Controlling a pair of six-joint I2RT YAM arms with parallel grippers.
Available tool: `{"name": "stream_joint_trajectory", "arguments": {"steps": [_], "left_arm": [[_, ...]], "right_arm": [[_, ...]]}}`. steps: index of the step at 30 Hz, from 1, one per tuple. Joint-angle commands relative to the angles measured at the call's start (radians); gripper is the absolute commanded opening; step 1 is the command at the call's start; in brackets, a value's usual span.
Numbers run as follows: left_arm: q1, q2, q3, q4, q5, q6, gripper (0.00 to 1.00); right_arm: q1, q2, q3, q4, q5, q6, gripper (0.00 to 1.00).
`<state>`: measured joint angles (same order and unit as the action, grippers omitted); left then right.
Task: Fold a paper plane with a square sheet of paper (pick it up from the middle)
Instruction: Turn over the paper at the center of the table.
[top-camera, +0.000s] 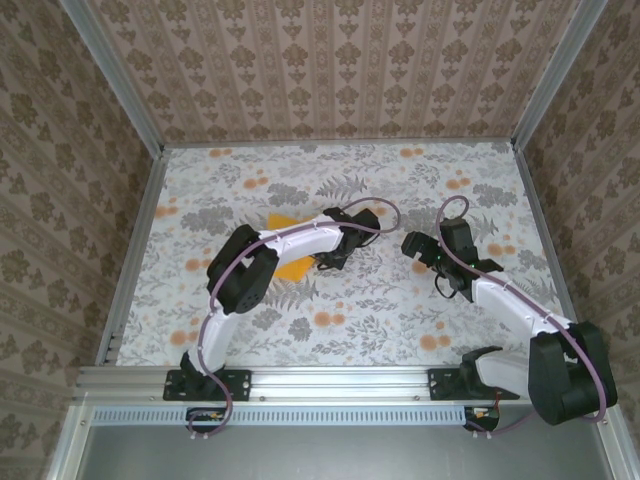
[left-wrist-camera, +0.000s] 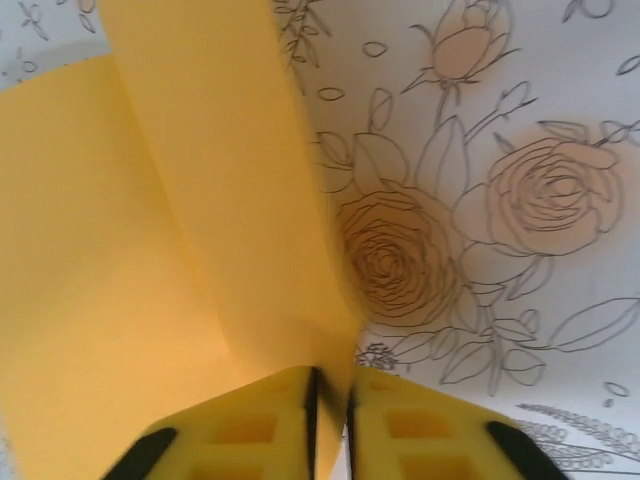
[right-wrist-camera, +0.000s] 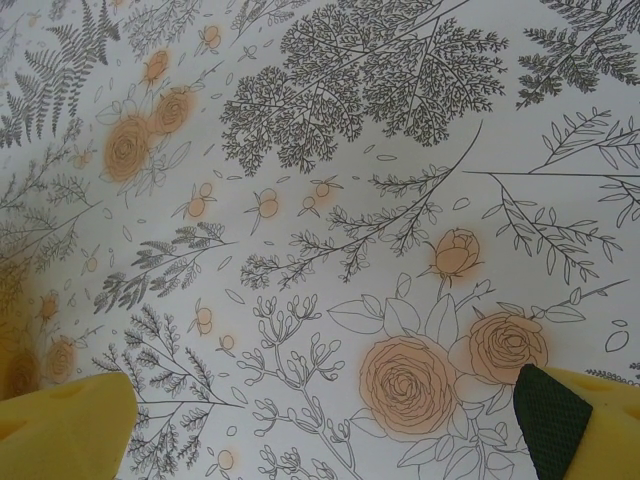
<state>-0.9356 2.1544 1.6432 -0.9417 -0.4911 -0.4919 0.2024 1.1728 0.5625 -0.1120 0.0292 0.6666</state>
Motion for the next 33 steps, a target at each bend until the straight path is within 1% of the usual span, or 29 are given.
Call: {"name": "stream_joint_trajectory", "arguments": {"steps": [1, 3, 7, 9, 12, 16, 19, 21, 24, 26, 28, 29, 31, 33], "left_arm": [[0.003, -0.038, -0.014, 0.023, 0.066, 0.015, 0.27], [0.014, -0.056, -0.034, 0.048, 0.115, 0.025, 0.32], [0.045, -0.093, -0.078, 0.106, 0.225, 0.035, 0.34], [0.048, -0.134, -0.086, 0.139, 0.274, 0.045, 0.38], [0.05, -0.203, -0.102, 0.192, 0.348, 0.053, 0.48], [0.092, -0.309, -0.173, 0.289, 0.446, 0.0, 0.55], [0.144, -0.403, -0.262, 0.381, 0.547, -0.051, 0.63], [0.18, -0.462, -0.31, 0.426, 0.602, -0.074, 0.69], [0.244, -0.553, -0.38, 0.459, 0.626, -0.101, 0.81], [0.296, -0.615, -0.433, 0.473, 0.624, -0.115, 0.9], [0.342, -0.668, -0.484, 0.475, 0.601, -0.12, 0.97], [0.366, -0.696, -0.513, 0.472, 0.584, -0.126, 1.0], [0.415, -0.744, -0.564, 0.465, 0.56, -0.137, 1.0], [0.47, -0.795, -0.626, 0.464, 0.544, -0.161, 1.0]], "right_arm": [[-0.005, -0.025, -0.008, -0.018, -0.014, 0.01, 1.0], [-0.004, -0.027, -0.006, -0.02, -0.003, 0.002, 1.0], [-0.005, -0.034, 0.012, -0.045, 0.001, -0.014, 1.0], [-0.005, -0.041, 0.035, -0.083, 0.005, -0.015, 1.0], [-0.005, -0.053, 0.066, -0.146, -0.008, -0.012, 1.0], [-0.004, -0.042, 0.098, -0.195, -0.096, -0.012, 0.99], [0.003, -0.026, 0.113, -0.21, -0.17, 0.001, 0.97], [0.019, -0.017, 0.123, -0.212, -0.199, 0.018, 0.95], [0.075, 0.014, 0.153, -0.209, -0.235, 0.036, 0.88], [0.137, 0.05, 0.195, -0.214, -0.228, 0.038, 0.8], [0.214, 0.094, 0.239, -0.215, -0.199, 0.047, 0.75], [0.253, 0.124, 0.266, -0.212, -0.185, 0.052, 0.72], [0.326, 0.194, 0.321, -0.198, -0.169, 0.057, 0.63], [0.389, 0.3, 0.389, -0.171, -0.163, 0.061, 0.55]]}}
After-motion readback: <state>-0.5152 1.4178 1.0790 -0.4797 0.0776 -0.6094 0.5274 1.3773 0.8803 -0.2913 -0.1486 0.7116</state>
